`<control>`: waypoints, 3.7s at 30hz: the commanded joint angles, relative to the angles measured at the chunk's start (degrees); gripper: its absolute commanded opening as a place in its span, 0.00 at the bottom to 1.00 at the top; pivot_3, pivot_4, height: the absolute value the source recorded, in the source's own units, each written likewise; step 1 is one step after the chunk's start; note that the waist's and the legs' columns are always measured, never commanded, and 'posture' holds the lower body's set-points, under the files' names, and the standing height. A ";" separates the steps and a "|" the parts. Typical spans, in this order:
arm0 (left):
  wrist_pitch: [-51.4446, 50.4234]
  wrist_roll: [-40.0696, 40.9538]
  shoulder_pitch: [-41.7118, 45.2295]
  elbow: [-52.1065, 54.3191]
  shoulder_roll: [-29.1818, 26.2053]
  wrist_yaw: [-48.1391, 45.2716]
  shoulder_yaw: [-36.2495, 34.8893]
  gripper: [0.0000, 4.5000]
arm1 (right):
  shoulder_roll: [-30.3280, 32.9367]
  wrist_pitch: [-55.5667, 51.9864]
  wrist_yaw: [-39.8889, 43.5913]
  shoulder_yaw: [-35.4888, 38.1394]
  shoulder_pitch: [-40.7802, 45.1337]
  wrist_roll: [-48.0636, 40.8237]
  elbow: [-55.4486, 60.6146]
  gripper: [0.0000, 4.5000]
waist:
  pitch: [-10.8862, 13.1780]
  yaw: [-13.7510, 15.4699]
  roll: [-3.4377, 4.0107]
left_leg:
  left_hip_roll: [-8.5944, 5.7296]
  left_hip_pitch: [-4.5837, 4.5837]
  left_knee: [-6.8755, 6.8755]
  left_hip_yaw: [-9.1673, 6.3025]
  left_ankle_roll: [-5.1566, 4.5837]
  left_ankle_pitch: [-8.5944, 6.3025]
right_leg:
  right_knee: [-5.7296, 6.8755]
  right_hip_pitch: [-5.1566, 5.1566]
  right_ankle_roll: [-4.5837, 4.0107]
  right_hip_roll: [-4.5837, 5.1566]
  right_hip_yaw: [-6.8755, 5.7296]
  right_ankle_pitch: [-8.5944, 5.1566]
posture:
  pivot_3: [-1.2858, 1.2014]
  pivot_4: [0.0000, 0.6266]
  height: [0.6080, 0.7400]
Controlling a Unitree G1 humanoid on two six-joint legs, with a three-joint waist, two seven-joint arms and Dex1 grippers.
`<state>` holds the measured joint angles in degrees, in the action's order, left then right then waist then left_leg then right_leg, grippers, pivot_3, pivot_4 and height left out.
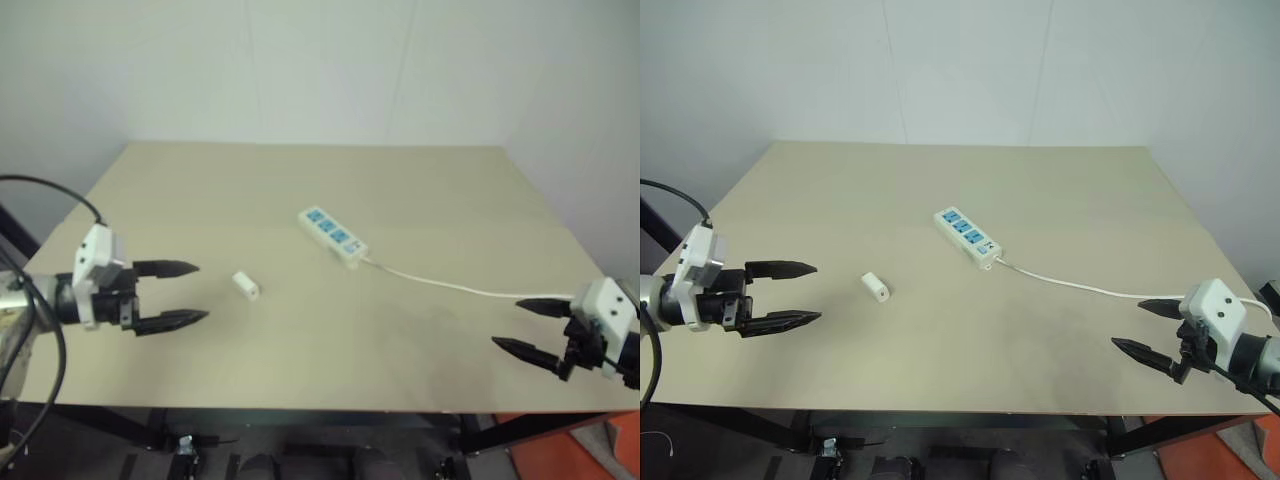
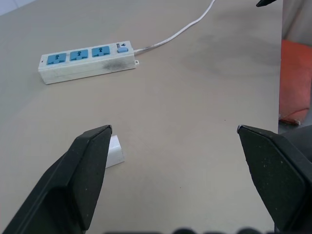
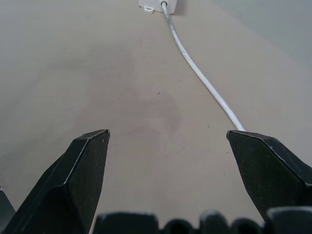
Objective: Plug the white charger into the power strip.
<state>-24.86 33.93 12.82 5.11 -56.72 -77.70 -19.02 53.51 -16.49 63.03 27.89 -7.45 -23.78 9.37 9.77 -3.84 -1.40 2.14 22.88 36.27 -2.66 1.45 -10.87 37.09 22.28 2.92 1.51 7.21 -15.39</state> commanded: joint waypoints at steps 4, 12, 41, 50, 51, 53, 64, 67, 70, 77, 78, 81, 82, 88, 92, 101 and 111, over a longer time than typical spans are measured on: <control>0.80 0.87 0.32 1.13 0.03 0.09 -0.44 1.00 | 0.20 1.46 -0.86 1.85 0.08 -0.02 0.60 1.00 | 0.00 0.00 0.00 | 0.00 0.00 0.00 0.00 0.00 0.00 | 0.00 0.00 0.00 0.00 0.00 0.00 | 0.52 0.24 1.00; 1.28 0.44 1.67 -0.01 0.48 -0.01 0.95 1.00 | 0.45 1.23 -1.19 2.32 -0.82 -0.12 1.21 1.00 | 0.00 0.01 0.00 | 0.00 0.00 0.00 0.00 0.00 0.00 | 0.00 0.00 0.00 0.00 0.00 0.00 | 0.52 0.24 1.00; 2.92 -2.40 5.68 -0.21 -0.44 -0.44 5.75 1.00 | -17.10 -0.26 -14.79 -27.22 38.29 13.62 -26.46 1.00 | 0.04 -0.97 -0.03 | 0.02 -0.01 -0.07 0.01 0.01 0.01 | 0.02 0.10 -0.04 -0.07 0.05 0.07 | 0.52 0.24 1.00; 2.28 -1.99 0.91 3.44 -1.37 2.08 2.33 1.00 | -25.55 6.98 -14.59 -32.28 53.72 19.10 -51.25 0.96 | 0.04 0.01 -0.04 | -0.05 0.87 -0.39 -0.12 0.00 0.00 | -0.01 0.93 -0.58 0.10 -0.18 0.29 | 0.52 0.24 1.00; 2.19 -1.96 0.03 4.05 -1.48 2.35 1.89 1.00 | -25.82 7.26 -13.62 -32.60 54.28 19.33 -52.24 0.92 | 0.04 -0.04 -0.03 | -0.06 0.88 -0.40 -0.12 0.00 0.00 | -0.02 0.94 -0.58 0.11 -0.21 0.29 | 0.52 0.24 1.00; 1.93 -1.75 -1.07 4.94 -1.57 2.85 1.22 1.00 | -26.25 8.04 -12.18 -32.86 55.01 19.62 -53.50 0.81 | 0.05 -0.15 -0.02 | -0.08 0.87 -0.40 -0.10 0.00 0.00 | -0.03 0.93 -0.59 0.15 -0.20 0.29 | 0.52 0.24 1.00; 2.37 -2.06 -0.78 4.82 -1.29 3.79 1.75 1.00 | -27.69 11.46 -11.90 -33.39 56.94 21.77 -56.91 0.01 | 0.05 -0.59 -0.02 | 0.06 0.36 -0.35 -0.13 0.02 0.06 | 0.13 0.65 -0.64 -0.09 -0.17 0.32 | 0.52 0.24 1.00; 2.81 -2.42 0.59 4.10 -1.01 3.56 3.07 1.00 | -27.28 11.78 -12.41 -32.86 55.38 21.59 -53.60 0.01 | 0.05 -0.91 -0.02 | 0.05 0.39 -0.36 -0.13 0.03 0.06 | 0.13 0.66 -0.66 -0.08 -0.17 0.34 | 0.52 0.24 1.00; 2.67 -2.13 1.23 4.18 -1.08 3.28 3.51 1.00 | -25.21 8.96 -10.52 -31.12 50.86 18.90 -44.55 0.01 | 0.05 -1.12 -0.02 | 0.04 0.44 -0.37 -0.12 0.02 0.05 | 0.12 0.69 -0.66 -0.06 -0.16 0.34 | 0.52 0.24 1.00; 3.53 -2.73 2.42 1.94 -1.49 1.73 4.56 1.00 | -15.61 5.60 -6.06 -27.44 33.09 14.96 -21.48 0.01 | 0.06 0.03 0.00 | -0.03 0.74 -0.35 -0.14 0.01 0.04 | 0.05 0.85 -0.64 0.04 -0.23 0.31 | 0.52 0.24 1.00; 3.71 -2.86 2.94 1.56 -1.30 1.49 5.07 1.00 | -15.02 5.92 -6.09 -27.18 31.48 14.91 -20.43 0.01 | 0.06 0.00 0.00 | -0.03 0.74 -0.33 -0.14 0.01 0.04 | 0.06 0.84 -0.63 0.04 -0.22 0.31 | 0.52 0.24 1.00; 4.70 -3.62 5.59 0.02 -0.17 0.77 7.49 1.00 | -14.61 4.71 -6.00 -27.86 28.93 14.75 -19.28 0.16 | 0.06 -0.28 -0.01 | 0.01 0.49 -0.30 -0.12 0.01 0.05 | 0.10 0.70 -0.41 -0.06 -0.18 0.19 | 0.52 0.24 1.00; 5.05 -3.99 6.77 -0.75 0.22 0.61 8.35 1.00 | -14.81 4.56 -6.40 -28.12 28.18 14.75 -18.36 0.21 | 0.06 -0.38 -0.01 | 0.01 0.43 -0.30 -0.12 -0.01 0.07 | 0.11 0.68 -0.25 -0.07 -0.15 0.09 | 0.52 0.24 1.00; 6.69 -5.24 9.31 -3.39 0.92 -0.33 9.96 1.00 | -18.39 3.24 -13.28 -25.37 25.92 13.39 -13.57 0.68 | 0.06 -0.45 -0.01 | 0.03 0.26 -0.26 -0.12 -0.06 0.17 | 0.43 0.65 -0.24 -0.16 -0.07 0.09 | 0.52 0.24 1.00; 7.13 -5.22 9.33 -3.41 0.82 -0.42 10.01 1.00 | -21.69 2.55 -18.19 -23.70 24.76 11.98 -10.10 0.99 | 0.06 -0.15 -0.01 | 0.02 0.32 -0.26 -0.14 -0.06 0.17 | 0.51 0.73 -0.27 -0.15 -0.07 0.08 | 0.52 0.24 1.00; 6.79 -4.25 9.47 -1.21 0.07 -0.51 8.40 1.00 | -26.33 4.49 -21.44 -24.88 24.74 11.56 -10.12 1.00 | 0.06 -0.15 -0.01 | 0.02 0.38 -0.27 -0.12 -0.06 0.17 | 0.48 0.75 -0.28 -0.13 -0.09 0.07 | 0.52 0.24 1.00; 5.89 -3.96 6.19 2.16 1.58 3.41 7.84 1.00 | -31.22 4.70 -23.10 -27.64 27.18 12.12 -14.44 1.00 | 0.06 -0.20 -0.01 | 0.04 0.36 -0.29 -0.13 -0.06 0.17 | 0.51 0.77 -0.31 -0.15 -0.09 0.05 | 0.52 0.24 1.00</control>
<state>-18.92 29.23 19.09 4.79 -55.39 -75.48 -9.50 22.54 -13.75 40.53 0.30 19.36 -11.63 -5.53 9.83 -4.04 -1.41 2.18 23.26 35.98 -2.79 1.39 -10.70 37.60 23.06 2.61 1.37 7.12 -15.34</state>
